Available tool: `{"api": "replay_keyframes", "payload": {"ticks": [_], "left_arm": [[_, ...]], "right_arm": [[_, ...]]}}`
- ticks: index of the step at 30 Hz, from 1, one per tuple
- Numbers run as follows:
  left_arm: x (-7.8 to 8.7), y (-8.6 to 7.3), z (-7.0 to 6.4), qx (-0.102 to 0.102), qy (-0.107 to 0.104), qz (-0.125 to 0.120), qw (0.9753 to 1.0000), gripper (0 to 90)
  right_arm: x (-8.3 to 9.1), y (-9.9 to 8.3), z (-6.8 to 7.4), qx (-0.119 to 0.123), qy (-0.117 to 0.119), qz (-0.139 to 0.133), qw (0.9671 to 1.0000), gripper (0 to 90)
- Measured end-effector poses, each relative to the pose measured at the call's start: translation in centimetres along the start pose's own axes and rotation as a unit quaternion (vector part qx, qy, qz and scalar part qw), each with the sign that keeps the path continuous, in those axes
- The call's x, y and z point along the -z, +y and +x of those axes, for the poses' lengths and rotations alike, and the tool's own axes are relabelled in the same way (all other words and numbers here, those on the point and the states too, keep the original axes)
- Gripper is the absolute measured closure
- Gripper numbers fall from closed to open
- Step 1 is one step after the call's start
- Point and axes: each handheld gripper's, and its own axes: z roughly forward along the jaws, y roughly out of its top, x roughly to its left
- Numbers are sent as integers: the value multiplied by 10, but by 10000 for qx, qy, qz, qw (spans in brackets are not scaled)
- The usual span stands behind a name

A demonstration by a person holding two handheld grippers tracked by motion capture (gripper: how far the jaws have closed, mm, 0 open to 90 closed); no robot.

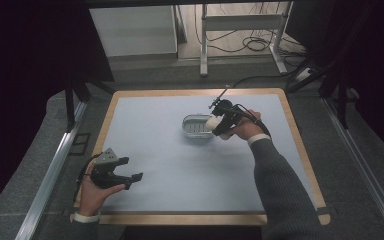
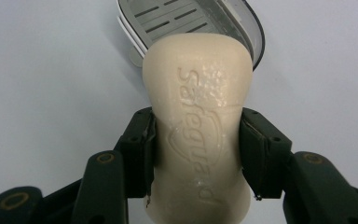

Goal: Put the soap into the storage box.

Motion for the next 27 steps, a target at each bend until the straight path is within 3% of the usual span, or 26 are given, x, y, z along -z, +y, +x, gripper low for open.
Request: {"api": "replay_keyframes", "payload": {"ticks": [20,27], "left_arm": [[0,0,0,-5,-13,-1,10000,151],[0,0,0,-12,-19,8,10000,151]], "right_arm": [[-8,17,-8,44,28,-59,10000,494],[-14,25,-10,160,32,-54,9999,494]]}}
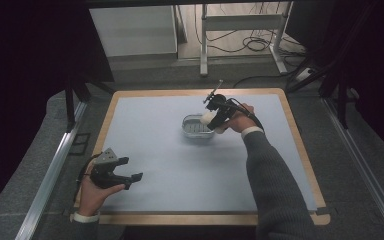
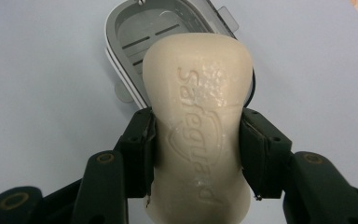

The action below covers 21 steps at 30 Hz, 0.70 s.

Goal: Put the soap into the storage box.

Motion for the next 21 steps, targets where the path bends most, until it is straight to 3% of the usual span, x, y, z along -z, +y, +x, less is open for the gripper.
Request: {"api": "replay_keyframes", "payload": {"ticks": [21], "left_arm": [[0,0,0,-6,-8,2,10000,151]], "right_arm": [[-20,27,-1,466,-40,80,9989,494]]}}
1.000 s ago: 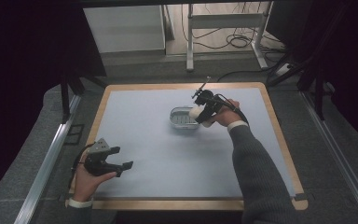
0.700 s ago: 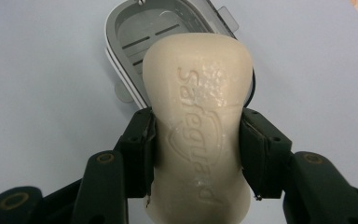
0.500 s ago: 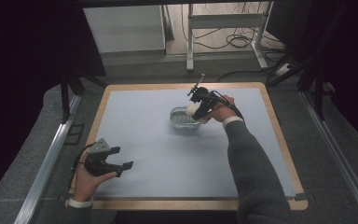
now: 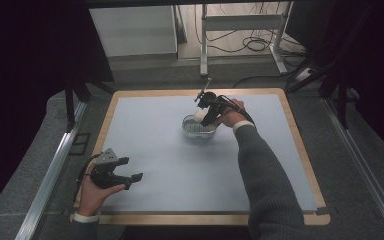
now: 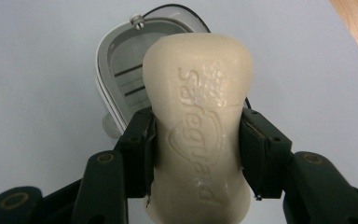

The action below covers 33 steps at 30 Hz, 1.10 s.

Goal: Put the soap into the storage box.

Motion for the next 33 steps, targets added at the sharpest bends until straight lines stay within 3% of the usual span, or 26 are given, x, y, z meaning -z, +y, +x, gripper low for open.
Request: {"api": "replay_keyframes", "payload": {"ticks": [6,7,10,11,18,27,29,31,33], "left_arm": [[0,0,0,-6,4,-7,10000,151],[0,0,0,-6,2,-1,10000,151],[0,0,0,-14,4,6,10000,151],[-1,0,0,-21,7,8,10000,151],[0,0,0,-16,12,17,10000,152],[-2,0,-1,-32,7,45,10000,152],[-2,0,-1,-31,8,41,10000,152],[-2,0,-1,-27,12,28,10000,152],[-2,0,-1,-27,2,26,10000,152]], "right_arm": [[-7,4,1,145,55,57,9999,494],[-11,5,1,268,64,28,9996,493],[-13,7,3,358,10,60,9993,493],[-15,9,4,458,-113,58,9989,493],[-21,13,9,634,17,60,9980,493],[-28,13,11,833,-47,182,9963,488],[-29,13,11,838,-66,192,9963,481],[-25,14,12,627,-52,26,9980,478],[-21,15,13,586,-72,-73,9982,478]]}}
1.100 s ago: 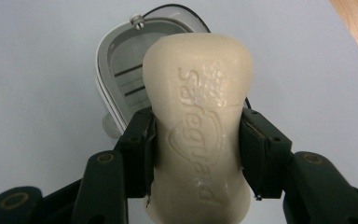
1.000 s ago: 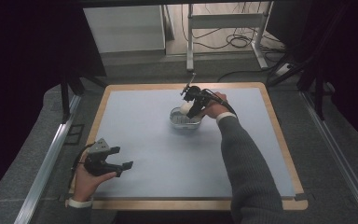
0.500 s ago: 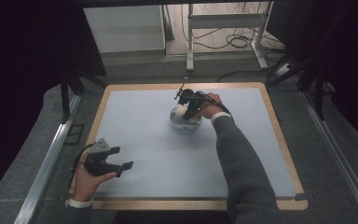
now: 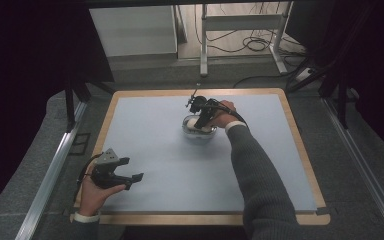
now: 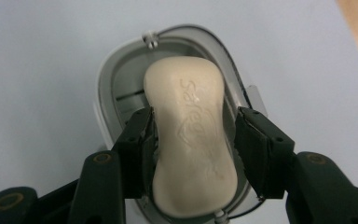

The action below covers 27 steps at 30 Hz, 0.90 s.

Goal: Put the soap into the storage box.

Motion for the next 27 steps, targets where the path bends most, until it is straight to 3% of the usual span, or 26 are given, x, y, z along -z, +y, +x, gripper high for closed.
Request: {"api": "replay_keyframes", "payload": {"ticks": [8,13,17,27], "left_arm": [[0,0,0,-2,-8,-9,10000,152],[0,0,0,6,-15,-17,10000,152],[0,0,-1,2,-13,3,10000,152],[-2,0,-1,4,22,28,10000,152]], "right_arm": [[22,-2,1,-371,-76,-478,9981,431],[37,-15,5,-638,-77,-793,9948,384],[46,-33,13,-875,-198,-973,9912,350],[65,-111,39,-1497,-493,-1509,9759,281]]}}
